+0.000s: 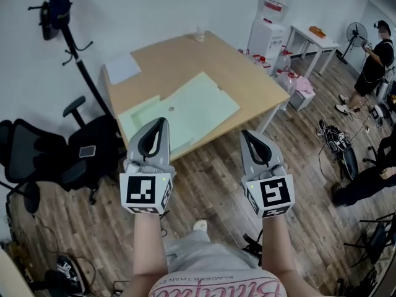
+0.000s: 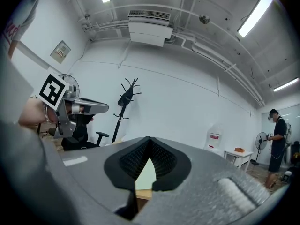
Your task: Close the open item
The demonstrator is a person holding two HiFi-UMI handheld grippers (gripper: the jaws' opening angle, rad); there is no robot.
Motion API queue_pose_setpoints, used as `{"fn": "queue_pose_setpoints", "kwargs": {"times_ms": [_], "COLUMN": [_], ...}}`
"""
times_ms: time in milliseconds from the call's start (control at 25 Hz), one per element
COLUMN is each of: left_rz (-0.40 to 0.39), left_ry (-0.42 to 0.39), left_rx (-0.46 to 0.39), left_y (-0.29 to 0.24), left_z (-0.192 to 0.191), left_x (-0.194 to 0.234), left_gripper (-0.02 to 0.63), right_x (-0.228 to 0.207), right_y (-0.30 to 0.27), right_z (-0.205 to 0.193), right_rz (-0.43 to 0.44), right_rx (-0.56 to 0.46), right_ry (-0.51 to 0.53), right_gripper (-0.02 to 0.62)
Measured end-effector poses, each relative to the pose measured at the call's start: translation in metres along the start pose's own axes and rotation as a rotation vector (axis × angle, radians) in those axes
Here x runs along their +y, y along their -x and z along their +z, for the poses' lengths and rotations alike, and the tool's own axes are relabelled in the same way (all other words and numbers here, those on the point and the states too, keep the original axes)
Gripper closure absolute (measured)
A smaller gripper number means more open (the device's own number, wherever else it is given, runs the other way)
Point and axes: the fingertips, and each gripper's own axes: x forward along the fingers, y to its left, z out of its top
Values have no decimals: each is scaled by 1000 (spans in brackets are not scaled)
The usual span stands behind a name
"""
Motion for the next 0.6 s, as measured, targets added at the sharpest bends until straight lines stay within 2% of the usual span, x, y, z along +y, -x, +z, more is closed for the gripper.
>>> {"fn": "queue_pose_setpoints", "kwargs": {"times_ms": [240,440,600], "left_rz": [-22,-37,-25], "left_ry": [6,8,25], "left_rx": [3,19,32], "left_y": [-37,-52,-62], "left_z": [-11,-20,-30], "left_x": [20,23,32], "left_gripper": [595,595,595], "right_x": [-14,-29,-34], "right_y": [-35,-49,-59], "right_z": [-6,-15,-23], "right_rz": [-33,-58,-62], "right_rx": [21,34,47], "right_ry": [5,-37,-44], "right_gripper": [592,592,592]}}
